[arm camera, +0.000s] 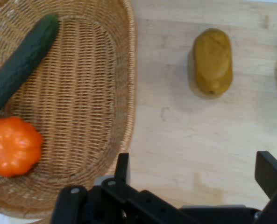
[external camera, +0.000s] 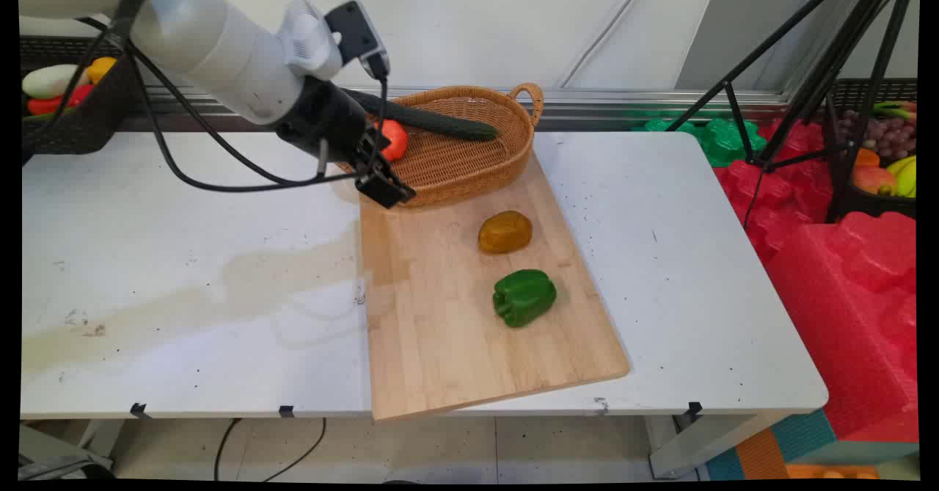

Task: Pick up the cucumber from the vegetable basket

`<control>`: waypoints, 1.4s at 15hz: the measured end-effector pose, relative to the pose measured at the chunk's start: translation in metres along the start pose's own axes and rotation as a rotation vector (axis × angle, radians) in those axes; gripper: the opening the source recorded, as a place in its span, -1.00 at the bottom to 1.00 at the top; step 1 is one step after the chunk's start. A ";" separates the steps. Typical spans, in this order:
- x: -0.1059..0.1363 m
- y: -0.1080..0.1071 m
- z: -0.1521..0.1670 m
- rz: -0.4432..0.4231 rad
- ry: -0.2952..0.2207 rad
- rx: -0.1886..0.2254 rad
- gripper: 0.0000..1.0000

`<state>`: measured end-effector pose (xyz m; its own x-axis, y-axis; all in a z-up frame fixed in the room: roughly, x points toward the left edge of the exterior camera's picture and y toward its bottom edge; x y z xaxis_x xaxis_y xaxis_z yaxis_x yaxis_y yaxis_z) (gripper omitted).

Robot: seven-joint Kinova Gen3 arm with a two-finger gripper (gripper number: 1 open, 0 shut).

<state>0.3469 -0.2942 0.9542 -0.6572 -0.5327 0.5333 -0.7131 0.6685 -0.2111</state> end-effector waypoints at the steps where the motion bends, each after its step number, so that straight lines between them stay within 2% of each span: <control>1: -0.001 -0.005 -0.002 -0.008 0.002 0.008 1.00; 4: 0.002 -0.018 -0.003 -0.029 0.005 0.030 1.00; 11: 0.027 -0.062 0.011 -0.067 0.004 0.094 1.00; 15: 0.049 -0.098 0.037 -0.054 -0.017 0.143 1.00; 21: 0.068 -0.142 0.095 0.005 -0.090 0.173 1.00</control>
<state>0.3806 -0.4742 0.9427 -0.6746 -0.5790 0.4579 -0.7359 0.5761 -0.3558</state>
